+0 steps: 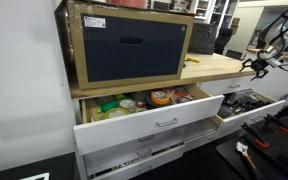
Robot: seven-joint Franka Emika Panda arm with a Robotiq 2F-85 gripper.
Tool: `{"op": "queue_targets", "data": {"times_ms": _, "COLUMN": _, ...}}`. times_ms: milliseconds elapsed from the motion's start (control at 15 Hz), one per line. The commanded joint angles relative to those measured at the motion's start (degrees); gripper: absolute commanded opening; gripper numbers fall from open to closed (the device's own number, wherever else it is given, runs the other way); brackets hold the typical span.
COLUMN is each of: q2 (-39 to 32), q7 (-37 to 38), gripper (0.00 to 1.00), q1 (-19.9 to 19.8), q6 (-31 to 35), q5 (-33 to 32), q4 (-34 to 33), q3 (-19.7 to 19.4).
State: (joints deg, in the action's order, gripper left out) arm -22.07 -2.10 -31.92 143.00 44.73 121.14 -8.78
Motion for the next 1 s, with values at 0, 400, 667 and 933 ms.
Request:
{"op": "queue_targets", "data": {"times_ms": 0, "q2": -6.5, "q7": 11.1, "gripper": 1.0, "q1": 4.2, "q6": -4.8, "q5": -4.1, "q4": -11.2, "q3": -4.4}}
{"op": "queue_targets", "data": {"times_ms": 400, "q2": -12.5, "q7": 18.6, "gripper": 1.0, "q1": 4.3, "q6": -19.0, "q5": -18.2, "q4": -22.6, "q3": -8.1}}
{"op": "queue_targets", "data": {"times_ms": 667, "q2": -14.6, "q7": 17.5, "gripper": 1.0, "q1": 2.0, "q6": -27.1, "q5": -24.2, "q4": -28.9, "q3": -10.1}}
{"op": "queue_targets", "data": {"times_ms": 933, "q2": -20.1, "q7": 17.9, "gripper": 1.0, "q1": 0.5, "q6": -34.0, "q5": -28.4, "q4": -36.7, "q3": -10.2}}
